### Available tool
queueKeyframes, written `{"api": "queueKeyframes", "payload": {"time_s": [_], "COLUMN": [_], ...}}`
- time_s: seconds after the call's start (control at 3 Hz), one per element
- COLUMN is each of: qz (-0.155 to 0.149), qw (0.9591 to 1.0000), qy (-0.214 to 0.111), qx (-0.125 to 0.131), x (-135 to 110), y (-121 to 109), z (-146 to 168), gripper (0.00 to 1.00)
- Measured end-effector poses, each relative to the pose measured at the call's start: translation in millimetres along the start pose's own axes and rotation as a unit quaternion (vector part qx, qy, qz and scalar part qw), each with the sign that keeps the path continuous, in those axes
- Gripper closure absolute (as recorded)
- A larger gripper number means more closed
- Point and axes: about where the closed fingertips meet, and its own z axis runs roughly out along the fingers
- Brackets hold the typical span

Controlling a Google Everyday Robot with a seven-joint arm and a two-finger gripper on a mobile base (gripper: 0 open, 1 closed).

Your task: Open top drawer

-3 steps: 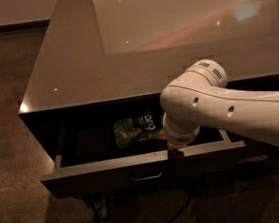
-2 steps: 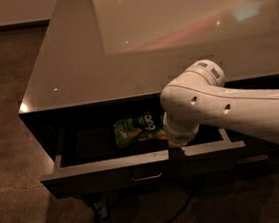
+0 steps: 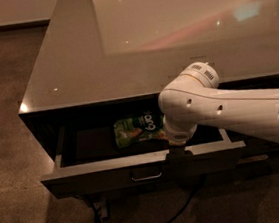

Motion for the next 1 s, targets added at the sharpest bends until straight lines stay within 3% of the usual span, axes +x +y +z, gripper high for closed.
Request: {"api": "queueKeyframes", "payload": {"time_s": [1.0], "qz": [-0.010], "qw": [0.9992], "qy": [0.035], "qx": [-0.017], "x": [-1.6], "y": [9.0], "z": [22.3], "gripper": [1.00]}}
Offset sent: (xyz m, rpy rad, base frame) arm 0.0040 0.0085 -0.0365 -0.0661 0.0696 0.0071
